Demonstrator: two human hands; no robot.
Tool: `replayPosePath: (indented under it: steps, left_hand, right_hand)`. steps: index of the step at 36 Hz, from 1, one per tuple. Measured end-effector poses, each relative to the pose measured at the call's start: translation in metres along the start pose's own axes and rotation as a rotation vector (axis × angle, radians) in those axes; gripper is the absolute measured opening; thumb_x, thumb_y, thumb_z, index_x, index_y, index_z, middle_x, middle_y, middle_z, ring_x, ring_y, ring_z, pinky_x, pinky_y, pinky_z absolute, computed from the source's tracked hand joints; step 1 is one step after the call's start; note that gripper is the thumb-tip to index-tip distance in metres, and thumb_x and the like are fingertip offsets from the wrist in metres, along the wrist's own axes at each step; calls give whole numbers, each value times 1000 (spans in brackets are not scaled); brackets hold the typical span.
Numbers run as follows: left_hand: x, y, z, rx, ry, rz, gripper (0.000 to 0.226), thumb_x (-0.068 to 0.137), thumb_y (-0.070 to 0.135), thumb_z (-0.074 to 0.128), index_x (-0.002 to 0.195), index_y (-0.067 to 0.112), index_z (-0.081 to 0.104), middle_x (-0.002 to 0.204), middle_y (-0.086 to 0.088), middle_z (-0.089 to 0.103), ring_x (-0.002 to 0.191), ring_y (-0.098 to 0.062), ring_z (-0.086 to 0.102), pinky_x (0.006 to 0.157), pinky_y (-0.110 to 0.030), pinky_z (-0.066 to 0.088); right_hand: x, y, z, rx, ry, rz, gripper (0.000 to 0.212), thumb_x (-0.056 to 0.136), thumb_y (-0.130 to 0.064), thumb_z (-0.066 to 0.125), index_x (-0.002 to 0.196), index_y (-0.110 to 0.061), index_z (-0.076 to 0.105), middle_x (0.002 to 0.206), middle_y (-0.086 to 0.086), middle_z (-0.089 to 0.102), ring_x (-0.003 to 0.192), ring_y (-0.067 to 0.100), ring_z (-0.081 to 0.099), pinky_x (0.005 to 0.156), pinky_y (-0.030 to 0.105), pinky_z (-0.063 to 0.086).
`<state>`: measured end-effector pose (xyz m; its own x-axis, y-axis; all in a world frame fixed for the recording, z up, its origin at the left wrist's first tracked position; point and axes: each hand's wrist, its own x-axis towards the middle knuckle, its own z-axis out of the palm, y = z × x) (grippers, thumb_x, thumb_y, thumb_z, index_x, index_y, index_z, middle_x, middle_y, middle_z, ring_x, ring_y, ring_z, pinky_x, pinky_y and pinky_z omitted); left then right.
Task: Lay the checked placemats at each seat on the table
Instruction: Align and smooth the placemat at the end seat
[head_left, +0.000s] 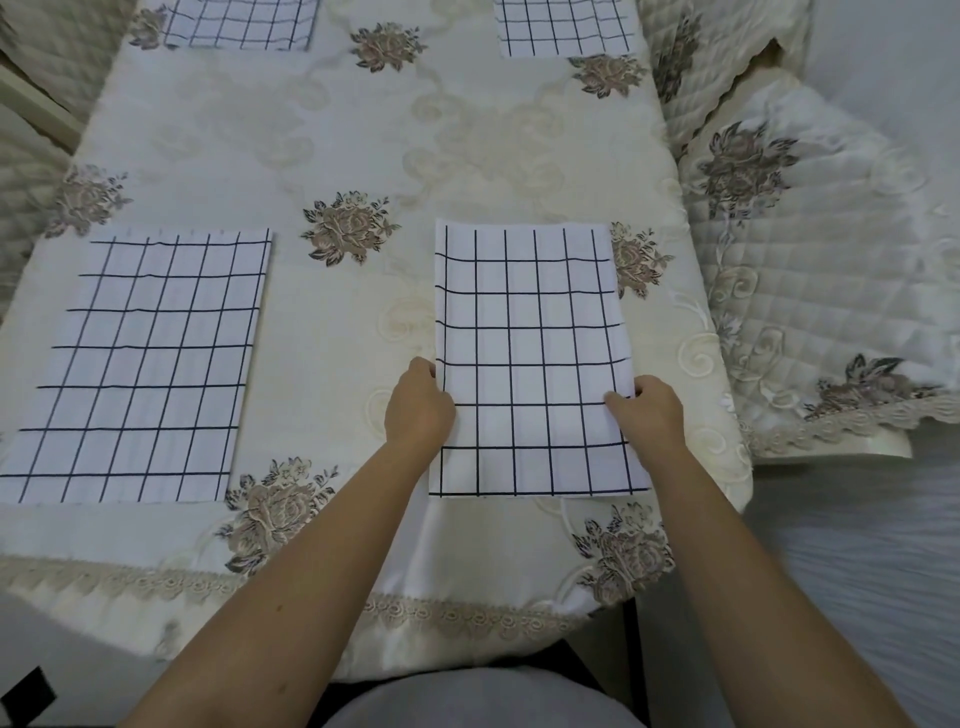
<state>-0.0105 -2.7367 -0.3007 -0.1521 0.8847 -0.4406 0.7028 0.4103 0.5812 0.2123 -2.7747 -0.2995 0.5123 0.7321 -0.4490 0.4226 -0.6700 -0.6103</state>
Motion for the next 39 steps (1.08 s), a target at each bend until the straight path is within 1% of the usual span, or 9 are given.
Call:
replayPosePath:
  steps: [8,13,17,20,23,27,32,37,39]
  left_hand:
    - [-4,2,0,5,13,6,24,90,-1,43,113,1,47,103,-11,52,85,-19,46,71,-29,35]
    - [-7,0,-1,72,21,40,30,90,3,46,120,2,45,116,-16,51,102,-29,53,81,-35,42]
    - [-11,-6,2,270,146,188,44,88,13,56,128,-1,45,120,-21,48,109,-35,47,85,-41,41]
    - [-9,-13,9,348,213,374,45,81,6,62,122,-9,51,125,-31,50,114,-47,50,90,-51,43]
    - [-11,-14,14,529,71,417,50,95,13,40,143,1,28,154,-19,15,144,-33,10,114,-51,12]
    - [-15,-19,22,664,-47,517,55,99,12,26,149,7,5,158,-7,-8,145,-22,-12,116,-48,-4]
    - [-12,-43,31,663,-41,582,67,89,36,33,145,9,9,155,-8,22,141,-19,11,109,-51,23]
    - [-13,-44,31,632,-27,601,58,94,32,19,146,14,3,155,0,3,142,-17,-1,112,-45,4]
    - [-14,-40,30,607,-40,569,56,94,30,18,147,11,18,155,-3,17,142,-18,10,111,-47,15]
  right_hand:
    - [-2,0,-1,-10,-13,-2,17,85,-12,58,74,-6,47,73,8,45,70,21,43,58,27,31]
    - [-8,-4,-2,-77,11,20,28,88,-17,58,104,4,53,84,8,50,78,23,49,60,28,35]
    - [-17,-14,1,-373,169,76,47,87,-28,58,120,2,41,117,19,51,111,36,49,94,43,36]
    - [-21,-22,11,-480,298,-64,47,84,-22,57,121,3,44,124,24,44,115,38,42,104,47,25]
    - [-27,-29,36,-462,270,-330,48,83,-20,50,125,4,49,128,26,45,121,41,41,106,55,27]
    - [-44,-39,76,-505,47,-618,47,89,-20,44,131,0,49,140,23,43,131,40,38,104,56,33]
    - [-58,-34,113,-620,-68,-697,50,85,-22,32,125,-7,58,132,9,57,122,28,54,91,52,49]
    - [-55,-22,112,-629,-21,-723,52,90,-28,29,137,-14,44,144,2,45,133,22,43,106,47,34]
    - [-52,-19,109,-632,-18,-715,52,90,-31,29,138,-15,42,145,2,43,134,23,41,104,50,35]
